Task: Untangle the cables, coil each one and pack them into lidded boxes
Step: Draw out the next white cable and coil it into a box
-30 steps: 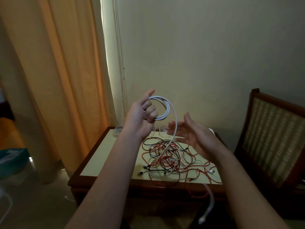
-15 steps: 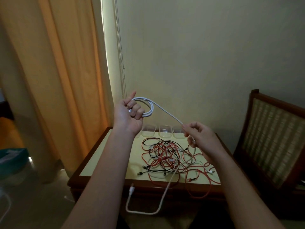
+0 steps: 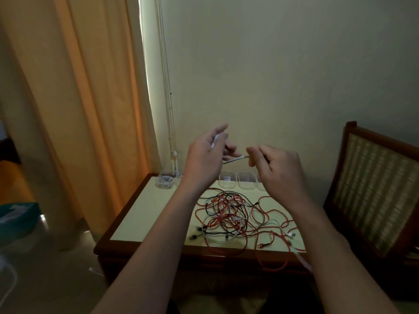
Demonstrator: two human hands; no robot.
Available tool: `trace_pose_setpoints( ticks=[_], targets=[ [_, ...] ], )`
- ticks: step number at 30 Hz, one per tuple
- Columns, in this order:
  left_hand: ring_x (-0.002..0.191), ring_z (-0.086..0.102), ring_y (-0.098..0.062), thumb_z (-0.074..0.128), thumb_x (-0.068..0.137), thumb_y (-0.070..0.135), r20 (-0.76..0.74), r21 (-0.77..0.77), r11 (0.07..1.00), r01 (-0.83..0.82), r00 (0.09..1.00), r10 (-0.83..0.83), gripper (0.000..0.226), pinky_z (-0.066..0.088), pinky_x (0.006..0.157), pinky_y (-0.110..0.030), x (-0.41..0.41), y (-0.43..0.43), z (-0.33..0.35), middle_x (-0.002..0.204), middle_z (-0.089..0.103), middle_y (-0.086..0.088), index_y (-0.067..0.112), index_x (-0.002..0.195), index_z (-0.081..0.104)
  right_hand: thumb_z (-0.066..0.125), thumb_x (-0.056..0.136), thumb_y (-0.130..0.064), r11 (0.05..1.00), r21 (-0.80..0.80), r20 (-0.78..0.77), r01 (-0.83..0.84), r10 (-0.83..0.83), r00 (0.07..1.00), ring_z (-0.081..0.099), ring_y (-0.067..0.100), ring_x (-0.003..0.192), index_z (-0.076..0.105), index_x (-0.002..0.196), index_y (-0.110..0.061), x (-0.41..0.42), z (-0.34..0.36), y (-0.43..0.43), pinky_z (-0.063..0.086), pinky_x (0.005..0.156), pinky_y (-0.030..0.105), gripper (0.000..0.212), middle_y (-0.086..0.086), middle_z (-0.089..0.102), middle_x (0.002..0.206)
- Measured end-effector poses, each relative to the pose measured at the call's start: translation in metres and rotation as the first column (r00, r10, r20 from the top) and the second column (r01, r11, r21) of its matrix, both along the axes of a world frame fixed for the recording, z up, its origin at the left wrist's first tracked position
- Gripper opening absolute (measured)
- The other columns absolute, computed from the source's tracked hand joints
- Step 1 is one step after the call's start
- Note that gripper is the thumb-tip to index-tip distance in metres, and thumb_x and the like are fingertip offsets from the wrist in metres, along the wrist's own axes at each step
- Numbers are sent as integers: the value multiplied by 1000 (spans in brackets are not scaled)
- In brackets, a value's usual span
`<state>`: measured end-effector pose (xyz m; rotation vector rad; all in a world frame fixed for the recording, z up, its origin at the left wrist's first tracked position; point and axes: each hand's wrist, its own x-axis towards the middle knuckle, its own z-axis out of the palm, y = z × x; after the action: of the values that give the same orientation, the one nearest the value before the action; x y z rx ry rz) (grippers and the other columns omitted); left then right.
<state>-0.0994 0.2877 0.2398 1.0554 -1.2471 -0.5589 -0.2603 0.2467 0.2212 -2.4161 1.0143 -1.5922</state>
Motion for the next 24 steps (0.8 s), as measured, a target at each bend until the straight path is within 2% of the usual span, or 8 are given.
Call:
trace_pose_setpoints(
  ticks=[3, 5, 8, 11, 14, 19, 21, 24],
  targets=[
    [60, 64, -14, 38, 108, 13, 119, 81, 992, 100, 987, -109, 34, 53, 57, -23, -8, 2, -4, 81, 64, -12, 12, 138, 54, 58, 103, -32, 1000, -24, 17, -11, 11, 1000, 46, 3, 47, 68, 73, -6, 2, 9, 0, 28, 47, 14, 41, -15, 44, 46],
    [49, 50, -10, 37, 108, 15, 101, 119, 980, 160, 980, -173, 33, 41, 50, -23, -10, 2, -4, 72, 57, -6, 14, 134, 58, 60, 101, -35, 1000, -24, 20, -11, 11, 1000, 45, 6, 47, 67, 71, -5, 2, 13, 2, 28, 47, 14, 43, -10, 46, 47],
    [48, 27, -7, 40, 107, 18, -134, 126, 930, 346, 934, -330, 29, 20, 49, -23, -11, 3, 1, 61, 42, 6, 12, 124, 63, 62, 97, -45, 1000, 8, 106, 2, -3, 994, 43, 8, 48, 64, 69, -10, 0, 15, 5, 29, 47, 15, 45, -4, 52, 51],
    [48, 19, -7, 48, 104, 25, -296, 76, 869, 489, 843, -449, 30, 14, 49, -24, -12, 9, 6, 61, 26, 6, 8, 122, 65, 58, 98, -50, 997, 60, 195, 46, -57, 979, 48, 7, 55, 64, 80, -13, -1, 17, 5, 36, 52, 22, 41, -2, 60, 65],
    [43, 18, -4, 54, 99, 22, -372, 29, 827, 562, 774, -513, 20, 12, 43, -20, -16, 12, 7, 63, 20, 3, 8, 107, 68, 46, 99, -60, 981, 196, 193, -18, -20, 981, 59, 6, 70, 69, 91, -24, 5, 18, 10, 42, 63, 25, 43, -5, 68, 81],
    [35, 20, 0, 58, 91, 23, -479, -32, 766, 642, 663, -575, 19, 9, 40, -19, -15, 13, 8, 48, 30, 10, 9, 102, 64, 40, 103, -54, 890, 403, 270, -213, 107, 957, 45, -1, 43, 71, 74, -19, 10, 23, 19, 28, 44, 12, 55, -19, 52, 45],
    [37, 20, -1, 57, 95, 21, -484, -34, 773, 633, 666, -567, 13, 11, 39, -18, -13, 12, 8, 51, 27, 8, 11, 100, 65, 48, 102, -51, 868, 407, 352, -285, 139, 926, 39, 1, 43, 63, 60, -17, 11, 25, 20, 29, 44, 16, 55, -11, 51, 48],
    [45, 34, -5, 58, 99, 17, -411, 10, 840, 542, 768, -491, 17, 27, 45, -17, -13, 9, 5, 56, 38, 5, 10, 111, 67, 52, 100, -54, 899, 361, 347, -247, 116, 931, 35, 10, 49, 54, 55, -20, 11, 24, 17, 28, 47, 25, 56, -1, 43, 54]
  ],
)
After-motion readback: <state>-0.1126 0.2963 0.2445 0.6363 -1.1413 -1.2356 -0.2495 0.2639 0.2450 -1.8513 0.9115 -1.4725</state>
